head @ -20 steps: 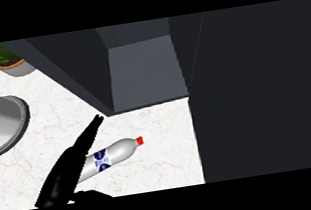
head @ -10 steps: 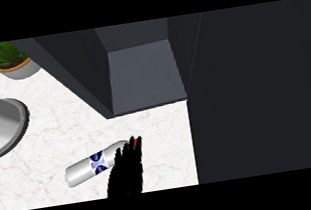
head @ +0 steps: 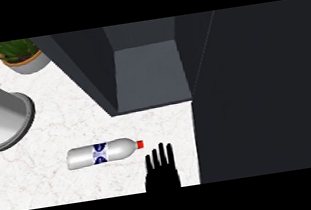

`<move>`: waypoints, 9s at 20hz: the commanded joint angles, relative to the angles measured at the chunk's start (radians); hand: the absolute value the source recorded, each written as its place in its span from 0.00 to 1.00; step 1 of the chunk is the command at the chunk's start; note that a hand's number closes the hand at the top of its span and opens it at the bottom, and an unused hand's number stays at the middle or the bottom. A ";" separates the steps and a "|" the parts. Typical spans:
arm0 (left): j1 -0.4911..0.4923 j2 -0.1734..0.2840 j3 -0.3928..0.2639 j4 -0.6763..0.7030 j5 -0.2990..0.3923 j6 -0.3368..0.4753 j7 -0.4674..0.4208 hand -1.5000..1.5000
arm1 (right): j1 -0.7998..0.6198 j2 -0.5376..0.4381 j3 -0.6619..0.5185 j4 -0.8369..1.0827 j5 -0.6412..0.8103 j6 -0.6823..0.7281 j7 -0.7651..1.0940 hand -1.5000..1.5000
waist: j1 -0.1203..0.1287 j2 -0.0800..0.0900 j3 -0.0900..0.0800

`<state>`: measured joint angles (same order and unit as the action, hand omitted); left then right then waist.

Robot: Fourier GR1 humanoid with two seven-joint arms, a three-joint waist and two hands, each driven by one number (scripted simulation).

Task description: Pick up the bottled water, place it into the cabinet and close the cabinet

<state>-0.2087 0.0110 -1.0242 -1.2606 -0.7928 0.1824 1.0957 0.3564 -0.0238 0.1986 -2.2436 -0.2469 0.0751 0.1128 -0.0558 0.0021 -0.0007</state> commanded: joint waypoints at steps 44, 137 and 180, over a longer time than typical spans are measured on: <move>-0.186 0.219 0.333 0.068 0.066 -0.133 -0.115 0.00 | 0.338 -0.051 0.109 -0.011 0.064 0.105 -0.322 0.00 | 0.048 -0.003 0.001; 0.106 -0.010 1.099 -0.023 1.252 -0.456 -1.305 1.00 | 0.287 -0.123 0.179 0.077 0.032 0.022 -0.367 0.00 | 0.051 -0.004 0.001; -0.541 0.015 0.756 0.309 0.956 0.474 -1.185 1.00 | 0.161 -0.108 0.201 0.156 -0.006 0.027 -0.353 0.00 | -0.041 0.021 0.001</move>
<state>-0.4899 0.0240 -0.3269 -1.1557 0.1701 0.7251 -0.1061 0.5177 -0.1287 0.3990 -2.0848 -0.2449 0.0914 -0.2319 -0.0470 -0.0129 0.0052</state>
